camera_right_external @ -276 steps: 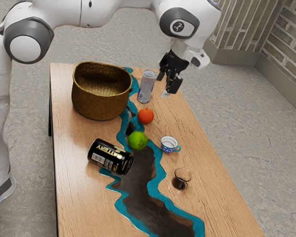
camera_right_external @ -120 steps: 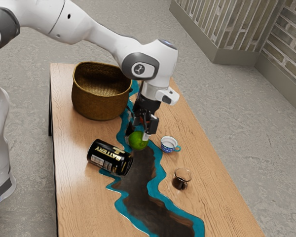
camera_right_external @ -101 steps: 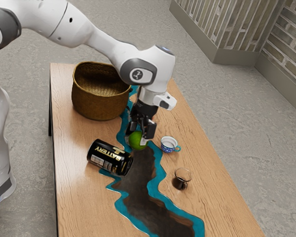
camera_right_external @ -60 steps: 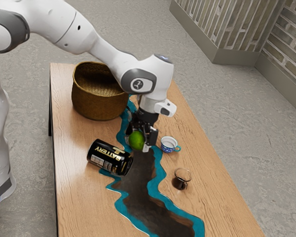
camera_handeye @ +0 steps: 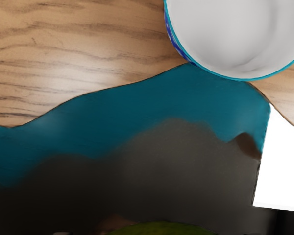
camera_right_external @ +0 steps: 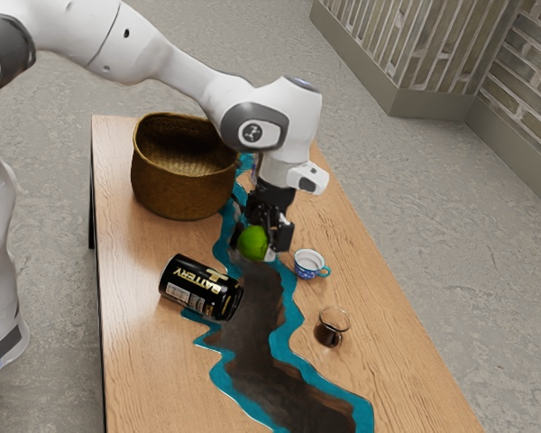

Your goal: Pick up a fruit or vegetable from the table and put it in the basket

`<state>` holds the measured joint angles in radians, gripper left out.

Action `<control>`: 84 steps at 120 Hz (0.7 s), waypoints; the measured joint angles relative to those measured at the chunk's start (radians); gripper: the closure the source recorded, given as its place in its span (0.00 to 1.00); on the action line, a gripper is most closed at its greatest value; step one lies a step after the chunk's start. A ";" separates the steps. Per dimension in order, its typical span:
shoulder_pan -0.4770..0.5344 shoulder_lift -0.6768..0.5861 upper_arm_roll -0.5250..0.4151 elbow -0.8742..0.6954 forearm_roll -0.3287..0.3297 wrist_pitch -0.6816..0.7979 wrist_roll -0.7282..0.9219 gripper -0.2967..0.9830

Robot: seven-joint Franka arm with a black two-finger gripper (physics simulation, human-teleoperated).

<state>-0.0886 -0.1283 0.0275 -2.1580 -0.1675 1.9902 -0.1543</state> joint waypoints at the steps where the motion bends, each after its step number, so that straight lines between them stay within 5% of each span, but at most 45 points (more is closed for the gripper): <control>1: 0.001 -0.001 0.000 0.003 0.002 -0.006 -0.002 0.50; 62: 0.022 -0.077 0.000 0.198 0.093 -0.386 -0.130 0.48; 84: 0.272 -0.178 0.068 0.230 0.218 -0.443 -0.050 0.48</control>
<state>0.1834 -0.3062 0.0953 -1.9282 0.0506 1.5473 -0.2040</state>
